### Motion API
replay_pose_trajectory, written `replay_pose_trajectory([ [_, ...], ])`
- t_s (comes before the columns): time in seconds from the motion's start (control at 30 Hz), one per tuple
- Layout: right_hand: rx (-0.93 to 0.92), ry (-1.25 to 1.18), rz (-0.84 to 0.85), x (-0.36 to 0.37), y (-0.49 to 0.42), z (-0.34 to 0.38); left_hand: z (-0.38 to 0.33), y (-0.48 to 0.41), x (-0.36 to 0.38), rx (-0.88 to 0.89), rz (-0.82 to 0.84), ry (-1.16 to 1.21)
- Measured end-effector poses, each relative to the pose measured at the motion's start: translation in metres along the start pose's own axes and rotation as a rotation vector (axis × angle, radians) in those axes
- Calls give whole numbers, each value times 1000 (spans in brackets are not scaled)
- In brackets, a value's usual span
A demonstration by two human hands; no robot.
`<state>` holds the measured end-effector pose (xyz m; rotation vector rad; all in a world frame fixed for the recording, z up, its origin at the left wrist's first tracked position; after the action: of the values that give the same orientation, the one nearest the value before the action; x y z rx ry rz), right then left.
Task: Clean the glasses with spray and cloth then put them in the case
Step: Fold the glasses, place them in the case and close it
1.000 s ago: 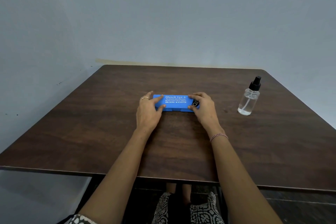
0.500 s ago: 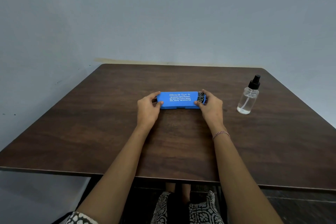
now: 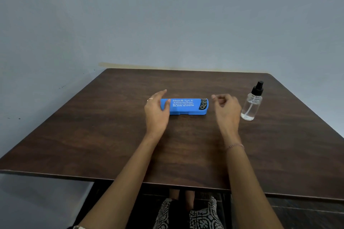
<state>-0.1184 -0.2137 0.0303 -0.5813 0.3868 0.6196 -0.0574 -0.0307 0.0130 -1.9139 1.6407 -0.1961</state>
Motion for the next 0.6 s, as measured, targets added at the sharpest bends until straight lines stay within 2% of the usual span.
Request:
replay_pose_trajectory([
  [0.13,-40,-131,-360,-49,-2,-14,-47,24,42,23,72,129],
  [0.2,-6,-85,-441,-65,-12,-31,-68,36,70,-38,144,227],
  [0.27,79,30,-340,-72,-27,-54,-84,47,99,-98,234,270],
  [0.33,163,91,-127,-73,-40,-76,-97,57,124,-154,342,264],
  [0.43,264,-9,99,-71,-44,-93,-107,66,152,-242,457,215],
  [0.6,280,-77,72,-69,-39,-96,-109,70,166,-277,486,176],
])
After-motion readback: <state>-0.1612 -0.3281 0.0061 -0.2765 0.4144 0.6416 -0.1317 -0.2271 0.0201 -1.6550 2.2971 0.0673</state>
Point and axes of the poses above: each hand's wrist, its own y-axis away from the middle knuckle, its own x-axis out of the palm, z = x × y, the point moved 1 cm from there along -y, towards the middle knuckle, and after that the axes turned 5 degrees about y, right-handed, at the moved point
